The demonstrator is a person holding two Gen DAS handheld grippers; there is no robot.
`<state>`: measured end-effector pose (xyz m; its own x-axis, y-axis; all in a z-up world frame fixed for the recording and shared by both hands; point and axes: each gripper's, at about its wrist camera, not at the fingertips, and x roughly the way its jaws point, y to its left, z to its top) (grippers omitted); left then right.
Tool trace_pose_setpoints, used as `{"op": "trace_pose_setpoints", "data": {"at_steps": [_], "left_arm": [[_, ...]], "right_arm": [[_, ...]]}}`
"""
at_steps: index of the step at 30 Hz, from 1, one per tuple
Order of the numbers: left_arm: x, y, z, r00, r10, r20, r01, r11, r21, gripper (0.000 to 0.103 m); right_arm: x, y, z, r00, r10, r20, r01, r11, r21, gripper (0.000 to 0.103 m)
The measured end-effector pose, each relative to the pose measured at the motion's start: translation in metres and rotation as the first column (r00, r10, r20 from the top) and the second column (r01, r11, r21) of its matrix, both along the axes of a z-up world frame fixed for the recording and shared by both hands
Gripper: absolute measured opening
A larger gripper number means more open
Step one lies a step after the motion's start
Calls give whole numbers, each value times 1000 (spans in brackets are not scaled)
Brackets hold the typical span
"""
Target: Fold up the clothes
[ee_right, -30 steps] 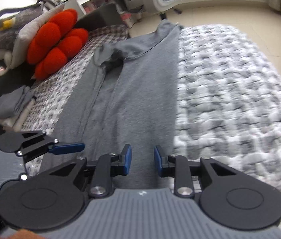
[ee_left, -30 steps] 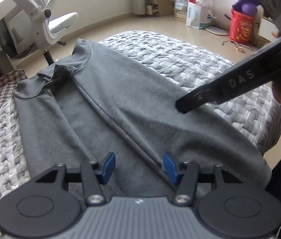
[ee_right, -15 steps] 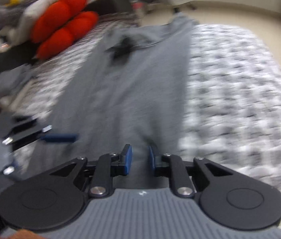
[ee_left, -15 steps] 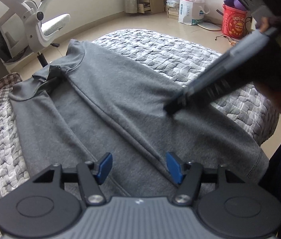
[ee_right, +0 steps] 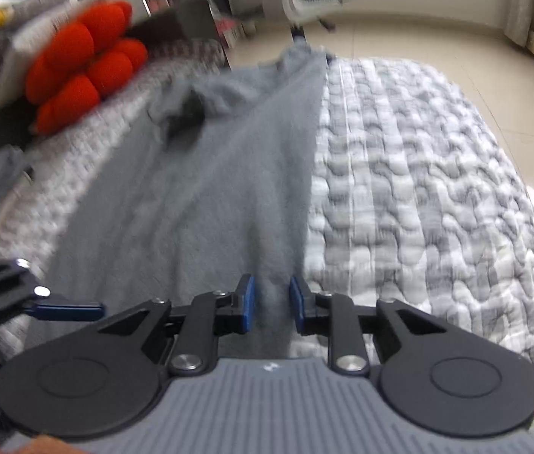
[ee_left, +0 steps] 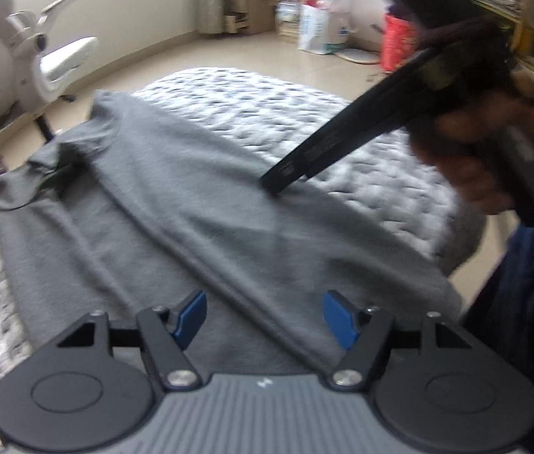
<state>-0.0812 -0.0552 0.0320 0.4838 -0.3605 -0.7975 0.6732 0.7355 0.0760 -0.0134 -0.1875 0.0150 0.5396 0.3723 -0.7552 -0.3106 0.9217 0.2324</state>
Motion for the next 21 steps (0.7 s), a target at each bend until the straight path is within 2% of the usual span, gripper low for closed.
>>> {"op": "trace_pose_setpoints", "data": {"at_steps": [3,8,12,14,17,18,21], "left_arm": [[-5,-4,-1,999,-39,-11,39,999,-10,71],[3,10,11,1000,-8,-26,6,996,-87,71],[21,41,31,993,118,25,-113,983,-148,72],[36,59,34,972,235,26,-228,960,-162,72],[57,82,29,920,392,-18,-390,906,-165,71],[61,85,26,908,418,-36,-418,893,-165,70],[68,84,15,893,441,-92,-451,878,-163,70]], "right_arm": [[-2,0,0,1000,-1,1,1,1000,-13,29],[-15,-3,1,1000,9,27,-8,1000,-7,31],[-23,-9,4,999,-13,39,13,1000,-1,30],[-24,-11,5,998,-27,49,28,1000,-5,30],[-25,-10,7,998,-24,65,24,1000,0,30],[-27,-9,7,997,-13,72,13,1000,3,30],[-30,-2,9,996,28,89,-28,1000,3,30]]}}
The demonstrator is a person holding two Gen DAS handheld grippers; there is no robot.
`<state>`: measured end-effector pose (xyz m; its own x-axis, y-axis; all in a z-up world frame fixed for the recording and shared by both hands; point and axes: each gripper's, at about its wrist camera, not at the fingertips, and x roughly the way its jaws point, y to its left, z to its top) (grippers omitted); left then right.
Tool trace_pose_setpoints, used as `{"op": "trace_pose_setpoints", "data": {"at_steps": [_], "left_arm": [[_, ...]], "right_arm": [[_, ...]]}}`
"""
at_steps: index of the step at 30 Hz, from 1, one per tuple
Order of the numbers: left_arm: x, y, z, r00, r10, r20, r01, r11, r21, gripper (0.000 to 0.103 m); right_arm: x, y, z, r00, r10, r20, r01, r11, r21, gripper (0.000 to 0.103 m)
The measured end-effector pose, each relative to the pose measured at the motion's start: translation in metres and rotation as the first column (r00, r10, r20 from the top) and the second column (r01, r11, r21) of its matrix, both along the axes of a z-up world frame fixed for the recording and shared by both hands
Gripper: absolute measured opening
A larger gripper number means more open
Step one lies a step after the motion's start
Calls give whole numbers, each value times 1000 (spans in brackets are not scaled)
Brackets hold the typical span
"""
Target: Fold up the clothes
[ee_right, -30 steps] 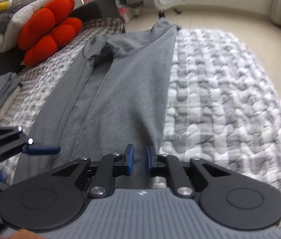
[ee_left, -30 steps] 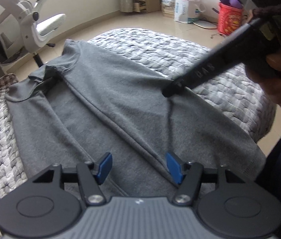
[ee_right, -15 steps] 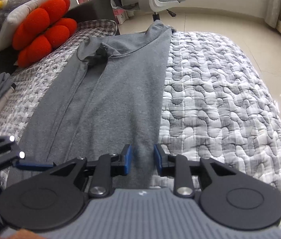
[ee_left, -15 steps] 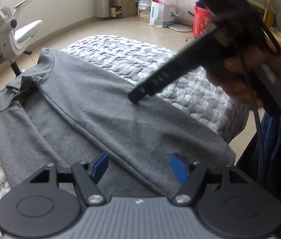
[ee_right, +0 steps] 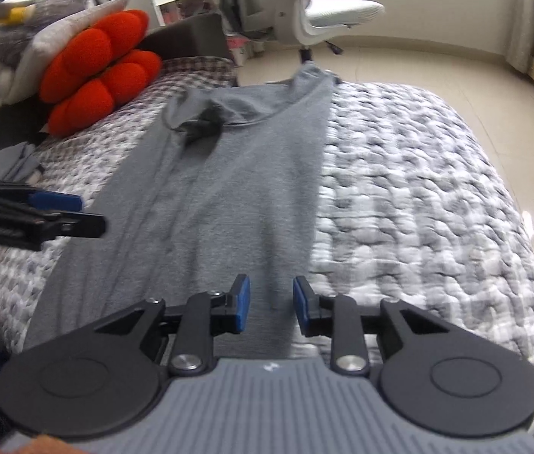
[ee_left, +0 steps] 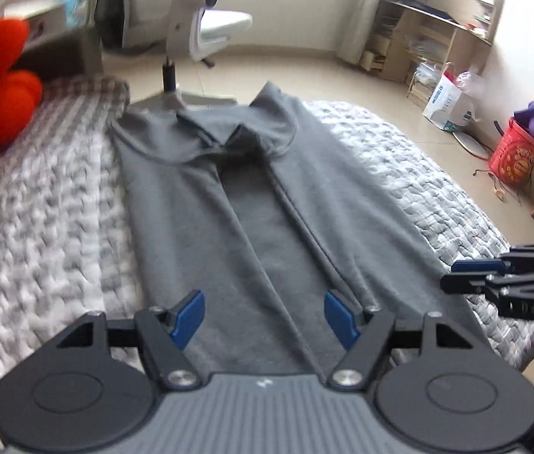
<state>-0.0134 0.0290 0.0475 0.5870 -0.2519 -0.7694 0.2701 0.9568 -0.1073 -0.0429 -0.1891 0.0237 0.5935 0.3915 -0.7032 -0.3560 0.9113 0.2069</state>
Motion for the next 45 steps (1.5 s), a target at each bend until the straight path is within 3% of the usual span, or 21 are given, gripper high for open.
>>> {"op": "trace_pose_setpoints", "data": {"at_steps": [3,7,13,20,23,26,29,35,38,45], "left_arm": [[-1,-17,-17,997,-43,-66,45,998,33,70],[-11,-38,-27,993,-105,-51,110,986,125,72],[-8,-32,-24,993,-97,-68,99,995,18,72],[-5,-40,-26,993,-106,-60,105,994,-10,73],[-4,-31,-20,998,-60,-34,59,997,-43,72],[-1,-21,-14,999,38,26,-37,999,-31,71],[7,-14,-17,994,106,9,-106,993,-49,68],[8,-26,-27,997,72,-14,-71,997,42,66],[6,-21,-25,997,72,-30,-73,997,-21,66],[6,-23,-26,997,65,-37,-66,997,-40,67]], "right_arm": [[1,5,-2,1000,11,-2,-11,1000,-6,30],[2,8,-3,1000,14,-5,-14,1000,-16,30],[3,7,-7,1000,-2,-7,1,999,-42,30],[0,1,-4,1000,-9,5,9,1000,-29,30],[-1,-1,-4,1000,-19,4,19,999,-39,30],[-2,1,-4,1000,-19,12,20,998,-54,30],[-3,4,-3,1000,-1,21,2,999,-51,30],[-1,13,-9,1000,26,-17,-27,997,-74,30],[0,14,-11,1000,18,-24,-20,996,-86,30],[1,11,-11,1000,-8,-21,6,996,-83,30]]}}
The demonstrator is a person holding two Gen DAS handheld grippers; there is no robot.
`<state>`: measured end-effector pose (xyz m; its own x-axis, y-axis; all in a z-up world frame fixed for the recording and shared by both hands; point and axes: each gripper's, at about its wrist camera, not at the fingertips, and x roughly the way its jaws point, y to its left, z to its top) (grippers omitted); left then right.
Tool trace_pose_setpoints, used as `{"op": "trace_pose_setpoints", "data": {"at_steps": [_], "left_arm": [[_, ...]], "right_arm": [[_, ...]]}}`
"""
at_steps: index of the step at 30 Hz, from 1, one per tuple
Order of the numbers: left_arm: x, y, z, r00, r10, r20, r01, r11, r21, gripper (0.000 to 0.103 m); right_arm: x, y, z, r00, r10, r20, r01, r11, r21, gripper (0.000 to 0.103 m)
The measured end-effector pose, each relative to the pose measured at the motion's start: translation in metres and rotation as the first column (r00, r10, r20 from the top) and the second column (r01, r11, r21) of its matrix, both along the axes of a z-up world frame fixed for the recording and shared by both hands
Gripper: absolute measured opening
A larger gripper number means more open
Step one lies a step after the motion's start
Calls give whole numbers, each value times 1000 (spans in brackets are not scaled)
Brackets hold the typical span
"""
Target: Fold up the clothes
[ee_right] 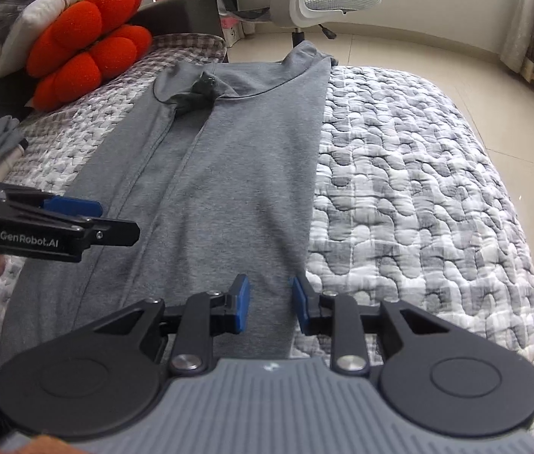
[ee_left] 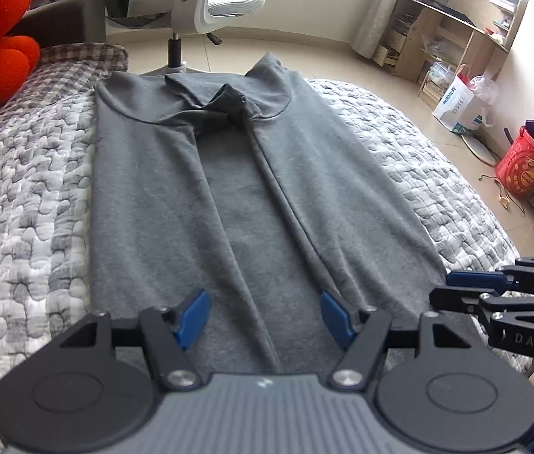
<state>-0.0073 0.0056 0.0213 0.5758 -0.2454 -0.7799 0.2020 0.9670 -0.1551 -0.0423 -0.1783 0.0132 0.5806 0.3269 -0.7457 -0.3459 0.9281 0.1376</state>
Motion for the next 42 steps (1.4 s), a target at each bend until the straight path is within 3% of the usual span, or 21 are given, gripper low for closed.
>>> {"op": "trace_pose_setpoints", "data": {"at_steps": [4,13,17,35,40,42], "left_arm": [[-1,9,5,999,36,6,-35,999,-41,66],[4,10,2,999,45,-20,-46,998,-34,67],[7,20,3,996,80,-40,-83,993,-84,67],[7,23,8,997,63,-41,-65,997,-40,68],[4,23,12,999,50,2,-50,999,20,68],[4,24,12,999,46,-2,-46,999,10,68]], "right_arm": [[0,-2,0,1000,-14,2,14,1000,2,32],[2,-3,0,1000,-29,-11,29,1000,6,36],[5,-5,-1,999,-33,-19,33,999,13,36],[36,13,0,997,-77,-14,77,997,1,40],[36,18,2,994,-102,37,103,995,-14,40],[34,19,4,993,-97,61,97,995,-10,40]]}}
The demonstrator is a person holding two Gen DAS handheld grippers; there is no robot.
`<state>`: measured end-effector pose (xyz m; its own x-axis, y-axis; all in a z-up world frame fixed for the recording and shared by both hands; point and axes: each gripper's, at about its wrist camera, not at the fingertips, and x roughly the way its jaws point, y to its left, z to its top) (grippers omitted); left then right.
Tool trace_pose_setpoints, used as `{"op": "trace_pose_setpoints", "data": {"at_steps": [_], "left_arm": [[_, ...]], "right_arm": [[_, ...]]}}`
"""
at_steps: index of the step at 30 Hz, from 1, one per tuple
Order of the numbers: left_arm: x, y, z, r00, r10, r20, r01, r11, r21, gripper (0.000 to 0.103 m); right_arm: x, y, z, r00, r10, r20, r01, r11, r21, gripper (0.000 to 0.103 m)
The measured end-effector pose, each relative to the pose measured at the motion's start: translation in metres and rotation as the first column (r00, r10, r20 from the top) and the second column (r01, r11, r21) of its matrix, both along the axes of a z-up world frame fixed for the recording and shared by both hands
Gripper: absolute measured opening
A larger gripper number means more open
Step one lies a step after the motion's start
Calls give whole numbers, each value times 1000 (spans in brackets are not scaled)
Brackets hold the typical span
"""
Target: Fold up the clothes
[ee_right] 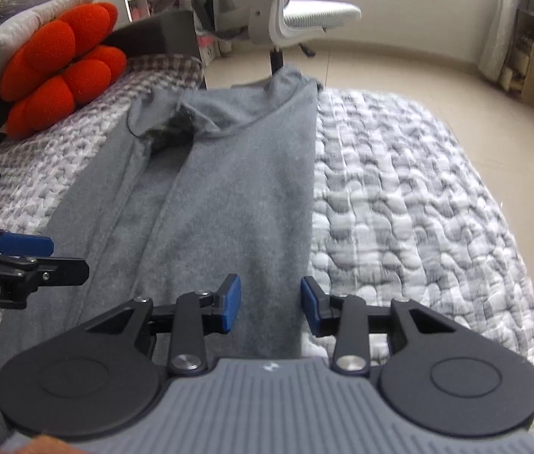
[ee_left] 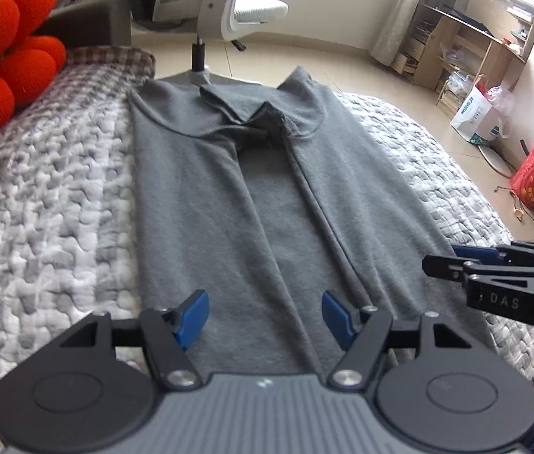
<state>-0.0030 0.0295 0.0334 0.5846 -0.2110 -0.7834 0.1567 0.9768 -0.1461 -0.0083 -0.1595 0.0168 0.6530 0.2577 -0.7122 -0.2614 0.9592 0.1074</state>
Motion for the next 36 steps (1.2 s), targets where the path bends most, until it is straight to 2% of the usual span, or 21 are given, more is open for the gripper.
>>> {"op": "trace_pose_setpoints", "data": {"at_steps": [3,7,14,19,21,23,24,25,27,29,31,33,36], "left_arm": [[1,2,0,1000,-7,-7,7,1000,-15,68],[3,4,-1,1000,-22,-16,22,1000,-5,69],[-2,13,2,1000,-12,4,12,1000,5,71],[-18,6,-7,999,-34,-15,34,999,-1,72],[-25,1,-13,999,-43,-24,43,999,0,79],[-33,-6,-14,998,-54,-9,55,998,44,79],[-37,-8,-14,999,-51,-6,52,997,54,79],[-40,-9,-14,999,-49,-3,49,997,62,79],[-47,-10,-13,999,-43,-4,43,997,59,79],[-53,-9,-13,999,-33,-7,34,998,54,78],[-63,-10,-13,1000,-27,-8,28,998,54,76],[-76,-12,-14,1000,-27,-8,27,998,58,74],[-94,-16,-15,998,-55,-8,56,996,66,74]], "right_arm": [[-3,4,-2,999,31,-9,-31,1000,1,40],[-7,7,-4,999,50,-5,-50,998,-49,42],[-21,-18,6,1000,3,25,-3,1000,9,42],[-29,-25,5,999,33,-1,-33,999,31,42],[-32,-27,4,999,50,-16,-50,998,46,42],[-36,-29,5,999,55,-5,-54,997,55,35],[-38,-30,6,998,55,6,-55,997,62,16],[-40,-31,7,998,58,15,-59,996,70,8],[-44,-33,9,997,76,27,-79,992,97,8],[-44,-32,7,995,96,2,-96,990,102,7],[-43,-26,0,991,122,-48,-119,990,73,7],[-48,-20,-4,988,147,-46,-146,989,23,8],[-61,-17,1,982,187,-18,-186,982,30,19]]}}
